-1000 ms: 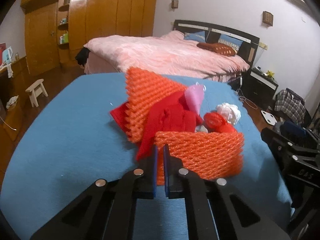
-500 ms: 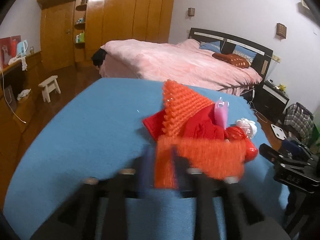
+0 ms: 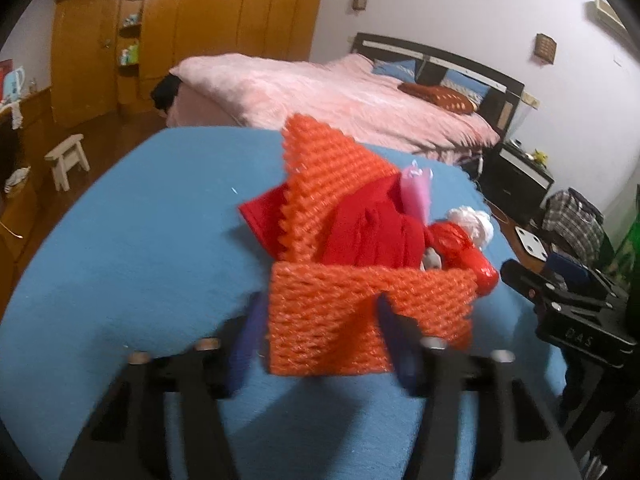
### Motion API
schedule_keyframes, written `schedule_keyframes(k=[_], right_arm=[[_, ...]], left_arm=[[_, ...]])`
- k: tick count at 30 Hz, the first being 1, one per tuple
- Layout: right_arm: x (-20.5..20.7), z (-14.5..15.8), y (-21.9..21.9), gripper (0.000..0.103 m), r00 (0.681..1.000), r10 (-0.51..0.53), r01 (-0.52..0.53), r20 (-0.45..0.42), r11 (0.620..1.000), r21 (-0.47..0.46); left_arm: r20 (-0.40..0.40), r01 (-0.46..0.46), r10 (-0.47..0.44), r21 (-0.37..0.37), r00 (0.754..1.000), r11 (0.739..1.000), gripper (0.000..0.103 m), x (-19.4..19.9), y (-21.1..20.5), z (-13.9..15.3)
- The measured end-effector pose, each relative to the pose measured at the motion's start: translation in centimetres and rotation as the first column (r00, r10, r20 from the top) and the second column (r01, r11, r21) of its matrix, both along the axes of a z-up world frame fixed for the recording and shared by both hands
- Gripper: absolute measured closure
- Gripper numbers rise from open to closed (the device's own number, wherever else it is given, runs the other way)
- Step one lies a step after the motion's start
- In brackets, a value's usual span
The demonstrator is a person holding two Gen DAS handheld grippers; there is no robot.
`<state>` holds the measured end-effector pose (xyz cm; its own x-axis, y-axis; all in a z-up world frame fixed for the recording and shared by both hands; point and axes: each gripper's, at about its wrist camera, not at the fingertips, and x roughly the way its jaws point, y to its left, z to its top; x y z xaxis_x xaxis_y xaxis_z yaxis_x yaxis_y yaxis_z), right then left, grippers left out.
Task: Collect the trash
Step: 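Grasp the red plastic bag with the right gripper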
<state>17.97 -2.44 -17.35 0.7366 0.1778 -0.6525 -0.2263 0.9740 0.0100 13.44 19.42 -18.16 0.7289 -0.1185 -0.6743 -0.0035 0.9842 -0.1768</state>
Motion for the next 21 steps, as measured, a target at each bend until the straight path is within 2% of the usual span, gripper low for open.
schedule_keyframes(k=[2,5,8,11,15,19,21], right_arm=[[0.1,0.0,0.0,0.006,1.000,0.002,-0.001,-0.002,1.000,0.003],[0.2,-0.1,0.3,0.006,1.000,0.009,-0.009,-0.004,1.000,0.007],[0.5,-0.2,0.8,0.007,1.000,0.023,-0.023,-0.012,1.000,0.015],[0.8,-0.5,1.4,0.021,0.998,0.051,-0.050,-0.036,0.998,0.022],[1.3,-0.8,2.3,0.024,0.996,0.063,-0.062,-0.059,0.998,0.017],[1.9,-1.5,2.9,0.032,0.991,0.078,-0.076,-0.109,0.997,0.015],[2.2,-1.9,3.1,0.046,0.986,0.093,-0.091,-0.139,0.996,0.020]], left_arm=[[-0.019,0.005,-0.005,-0.006,1.000,1.000,0.085,0.1,0.0,-0.4],[-0.018,0.002,-0.002,0.001,1.000,1.000,0.097,0.1,-0.1,-0.5],[0.007,-0.012,0.012,0.013,1.000,1.000,0.098,-0.3,-0.1,-0.3],[0.036,-0.069,0.069,0.017,0.997,0.997,0.099,-0.8,0.6,0.2],[0.066,-0.142,0.139,0.047,0.988,0.989,0.099,-1.3,1.6,0.9],[0.064,-0.138,0.134,0.058,0.989,0.989,0.099,-1.2,1.7,0.9],[0.065,-0.133,0.129,0.054,0.989,0.990,0.099,-1.3,1.7,1.0]])
